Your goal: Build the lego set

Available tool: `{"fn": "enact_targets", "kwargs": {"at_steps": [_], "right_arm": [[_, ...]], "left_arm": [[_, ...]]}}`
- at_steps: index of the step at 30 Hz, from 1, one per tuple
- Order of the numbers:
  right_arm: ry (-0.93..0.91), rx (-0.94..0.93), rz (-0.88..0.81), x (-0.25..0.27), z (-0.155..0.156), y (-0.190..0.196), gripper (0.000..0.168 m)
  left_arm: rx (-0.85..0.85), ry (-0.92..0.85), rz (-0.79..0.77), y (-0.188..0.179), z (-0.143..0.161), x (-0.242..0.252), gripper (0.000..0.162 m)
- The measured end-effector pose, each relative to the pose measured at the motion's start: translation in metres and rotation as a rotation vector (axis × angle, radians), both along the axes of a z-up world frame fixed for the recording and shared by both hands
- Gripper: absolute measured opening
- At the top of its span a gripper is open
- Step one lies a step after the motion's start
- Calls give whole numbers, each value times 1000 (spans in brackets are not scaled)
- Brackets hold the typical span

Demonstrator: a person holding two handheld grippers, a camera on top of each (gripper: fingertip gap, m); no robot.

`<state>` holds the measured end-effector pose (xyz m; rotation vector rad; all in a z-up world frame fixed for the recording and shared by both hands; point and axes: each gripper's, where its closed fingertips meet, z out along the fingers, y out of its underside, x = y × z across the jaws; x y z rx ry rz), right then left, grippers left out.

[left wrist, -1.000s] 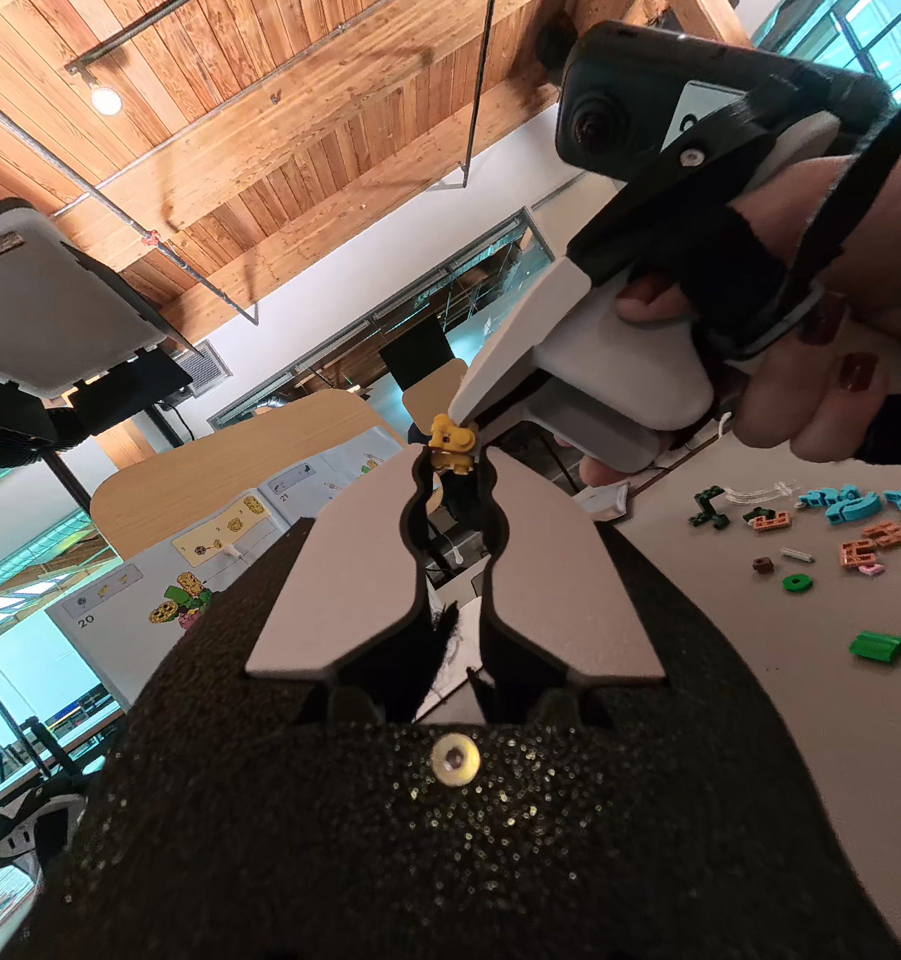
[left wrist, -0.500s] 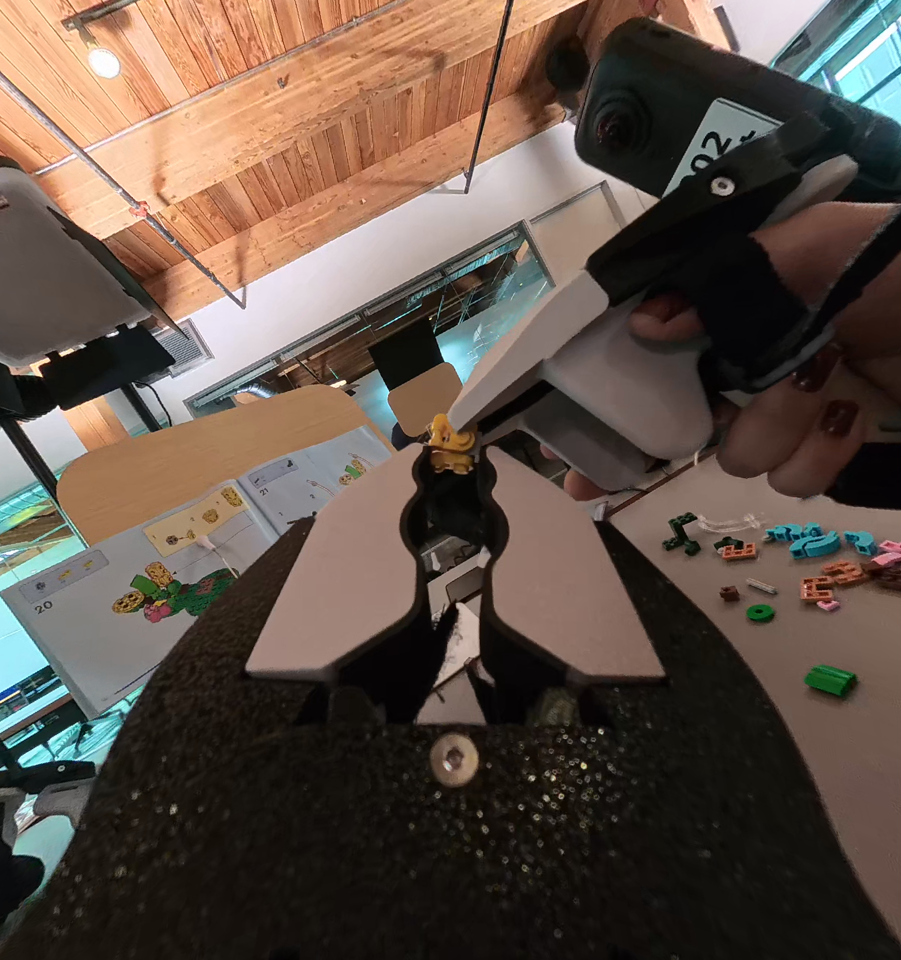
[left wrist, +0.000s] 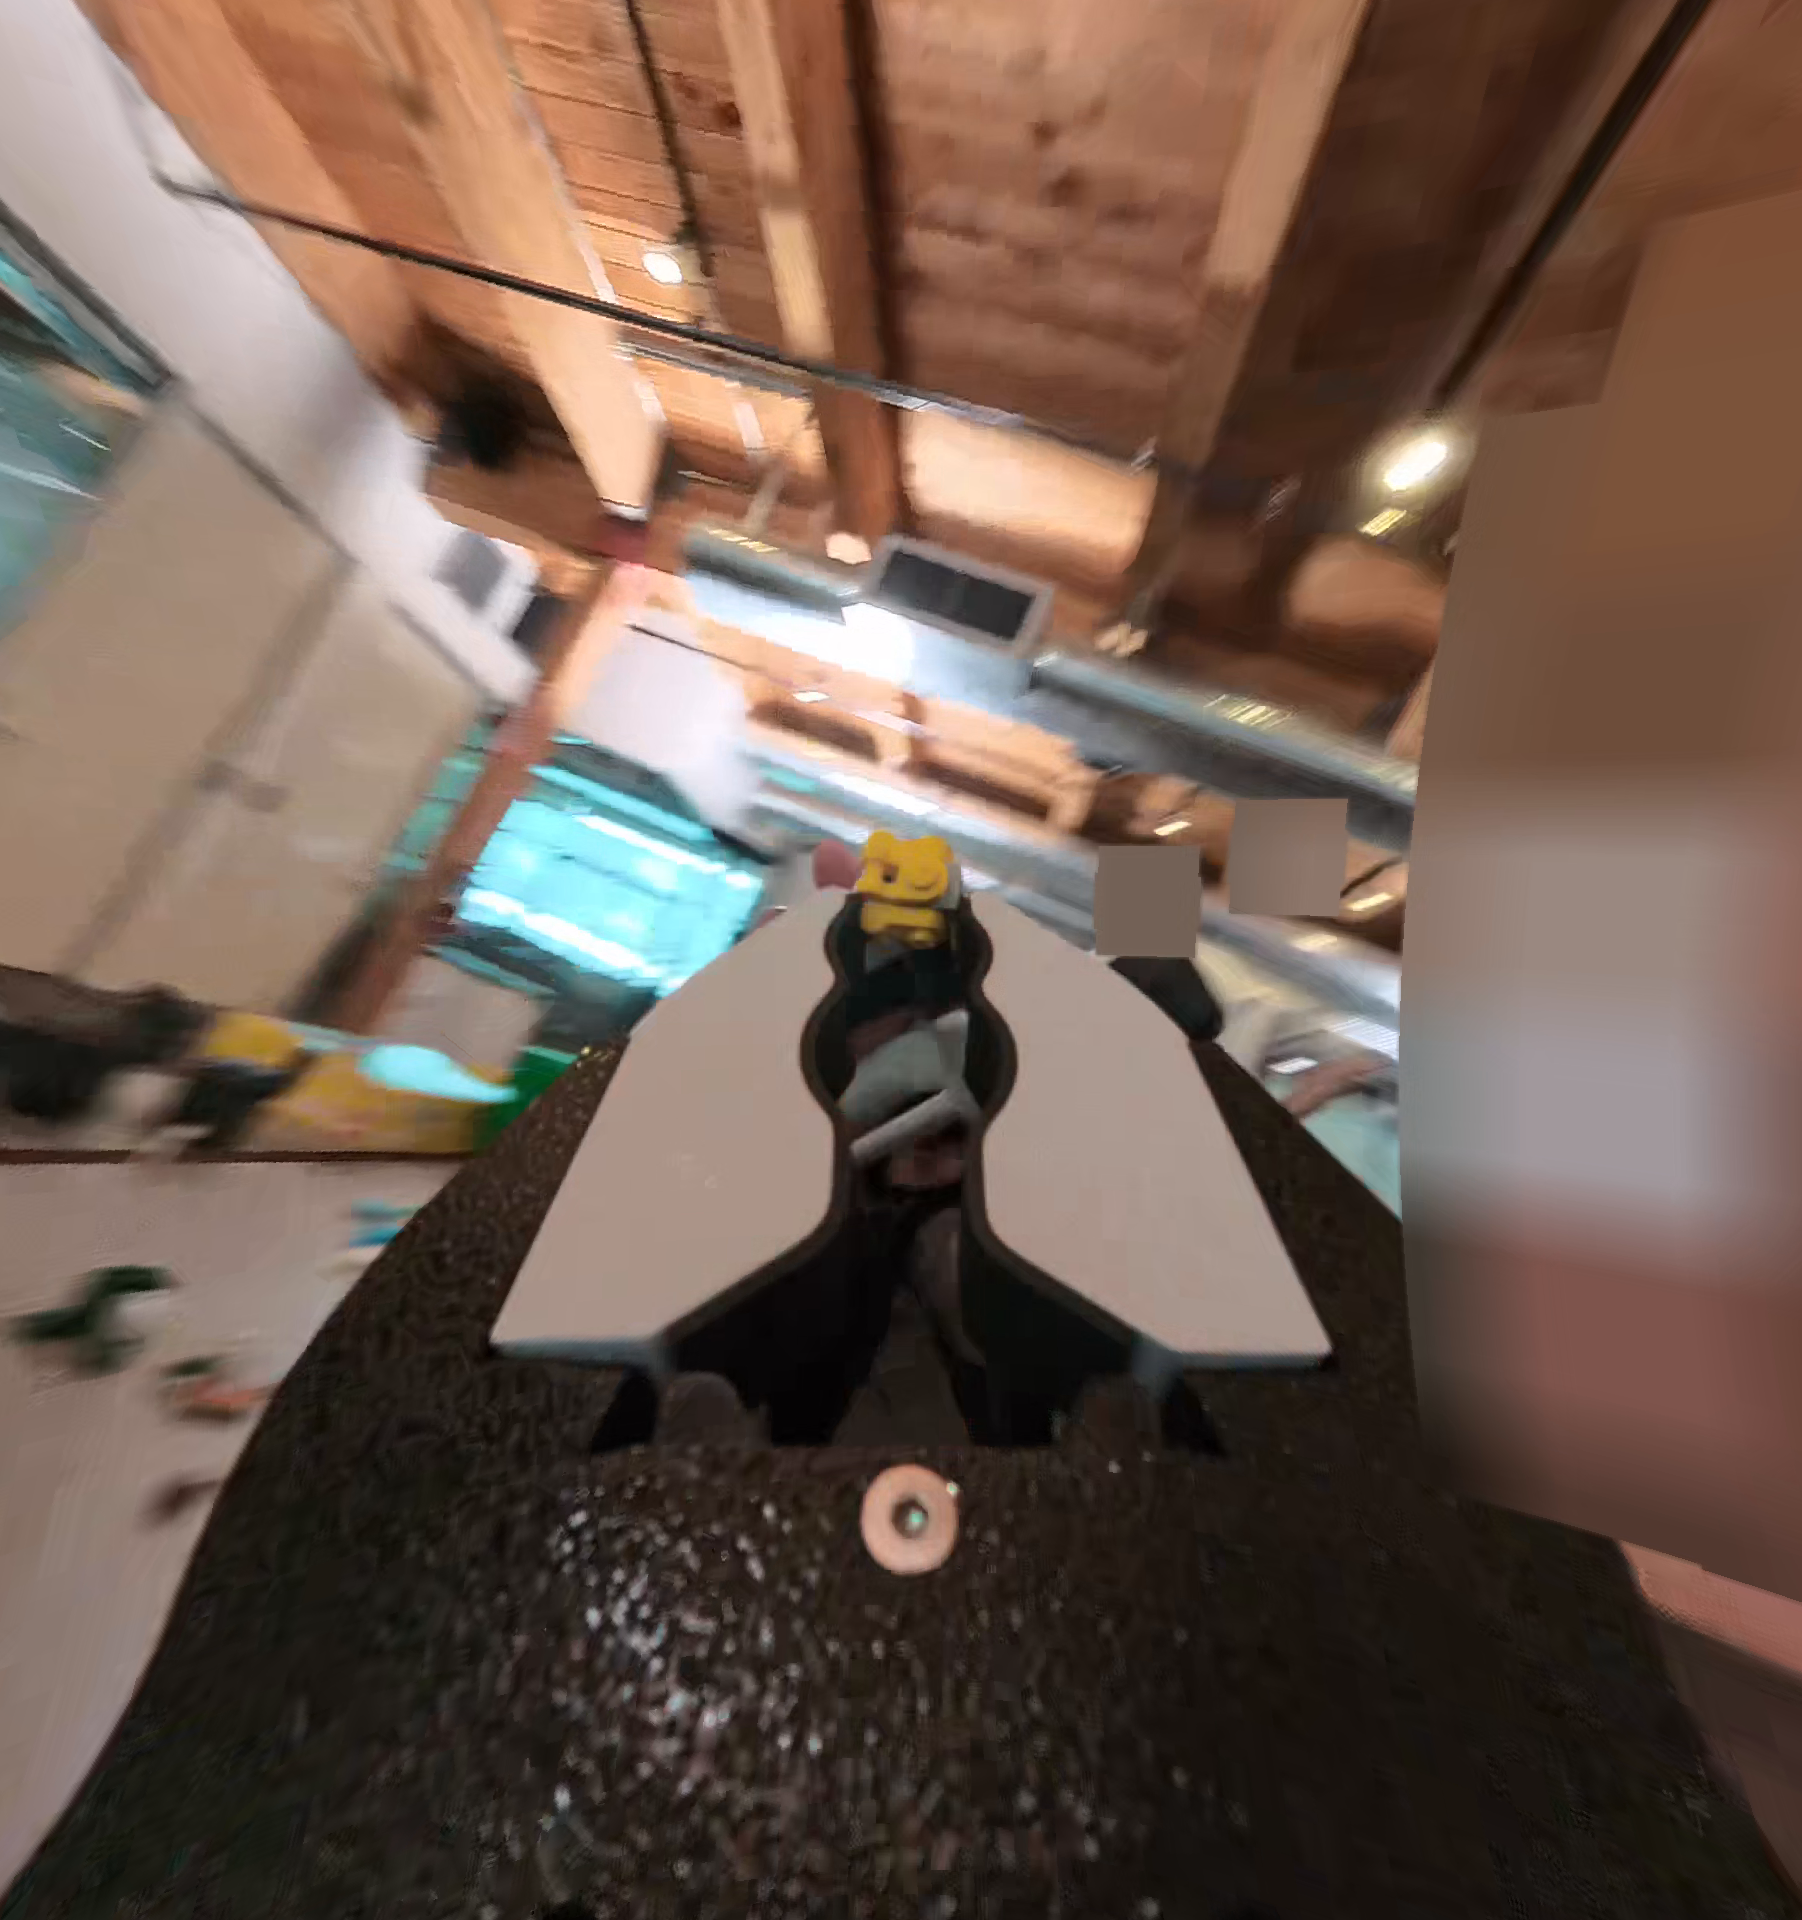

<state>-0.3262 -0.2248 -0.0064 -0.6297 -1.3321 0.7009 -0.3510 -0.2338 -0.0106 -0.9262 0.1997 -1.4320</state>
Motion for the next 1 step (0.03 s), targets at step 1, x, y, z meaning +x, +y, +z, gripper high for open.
{"fn": "enact_targets", "kwargs": {"at_steps": [1], "right_arm": [[-22,109,-58,-2,-1,-4,42]], "left_arm": [[-12,-84,-117,-5,3,-2,16]]}}
